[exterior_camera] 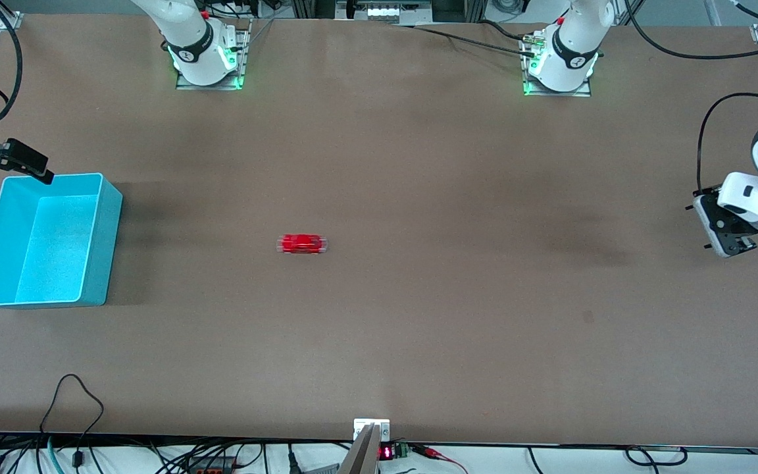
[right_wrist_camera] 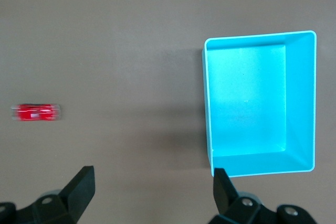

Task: Wind red beetle toy and store in blue box
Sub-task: 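Open the left gripper to release the car so it rolls toward the box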

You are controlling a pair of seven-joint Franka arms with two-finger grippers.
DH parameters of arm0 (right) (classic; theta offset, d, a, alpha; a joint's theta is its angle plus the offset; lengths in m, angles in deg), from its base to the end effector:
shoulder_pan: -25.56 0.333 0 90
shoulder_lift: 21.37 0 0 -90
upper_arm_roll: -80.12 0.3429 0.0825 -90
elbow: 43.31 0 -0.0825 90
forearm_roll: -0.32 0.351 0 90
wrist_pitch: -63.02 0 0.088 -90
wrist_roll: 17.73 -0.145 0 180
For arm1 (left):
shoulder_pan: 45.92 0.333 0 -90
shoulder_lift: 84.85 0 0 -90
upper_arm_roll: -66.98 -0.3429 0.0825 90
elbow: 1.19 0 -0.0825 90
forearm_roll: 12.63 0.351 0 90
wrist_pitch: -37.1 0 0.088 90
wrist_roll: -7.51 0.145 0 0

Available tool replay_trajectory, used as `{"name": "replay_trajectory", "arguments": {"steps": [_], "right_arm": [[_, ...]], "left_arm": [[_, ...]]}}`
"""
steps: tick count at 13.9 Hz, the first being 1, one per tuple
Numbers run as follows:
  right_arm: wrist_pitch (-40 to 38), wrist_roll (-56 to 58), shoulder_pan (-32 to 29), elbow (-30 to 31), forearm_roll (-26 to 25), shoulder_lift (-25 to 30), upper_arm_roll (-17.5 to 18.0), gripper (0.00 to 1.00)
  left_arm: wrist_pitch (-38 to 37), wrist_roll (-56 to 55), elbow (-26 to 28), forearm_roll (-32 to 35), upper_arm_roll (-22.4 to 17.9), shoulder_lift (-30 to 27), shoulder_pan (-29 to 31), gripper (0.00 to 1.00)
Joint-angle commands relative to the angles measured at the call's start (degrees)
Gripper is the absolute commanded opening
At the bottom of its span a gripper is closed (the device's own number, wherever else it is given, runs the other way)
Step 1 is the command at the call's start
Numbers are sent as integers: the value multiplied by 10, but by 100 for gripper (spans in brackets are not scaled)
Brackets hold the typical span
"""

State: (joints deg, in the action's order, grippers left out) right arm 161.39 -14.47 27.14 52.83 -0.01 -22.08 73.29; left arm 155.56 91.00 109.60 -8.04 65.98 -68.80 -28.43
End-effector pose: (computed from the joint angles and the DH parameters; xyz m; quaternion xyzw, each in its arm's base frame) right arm 0.5346 -0.0495 0.5723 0.9998 -0.0170 0.0130 0.0046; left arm 0.5391 0.1870 0.3393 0.8287 -0.5537 -0.0741 0.0340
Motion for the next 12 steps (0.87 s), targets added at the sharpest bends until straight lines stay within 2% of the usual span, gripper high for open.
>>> {"name": "replay_trajectory", "arguments": {"steps": [1,4,10,12], "right_arm": [[-1,3,-2,-9,-5,-3,2,100],[-1,3,-2,-8,-5,-3,2,100],[-1,3,-2,-9,-6,-3,2,100],[-1,3,-2,-9,-6,-3,2,100]], "left_arm": [[-42,-25,3,8,-3,-46,6,100],[-112,-27,-42,5,-3,-51,25,100],[-259,-81,-183,3,5,-51,30,100],[-290,-115,-206,3,27,-51,29,100]]}}
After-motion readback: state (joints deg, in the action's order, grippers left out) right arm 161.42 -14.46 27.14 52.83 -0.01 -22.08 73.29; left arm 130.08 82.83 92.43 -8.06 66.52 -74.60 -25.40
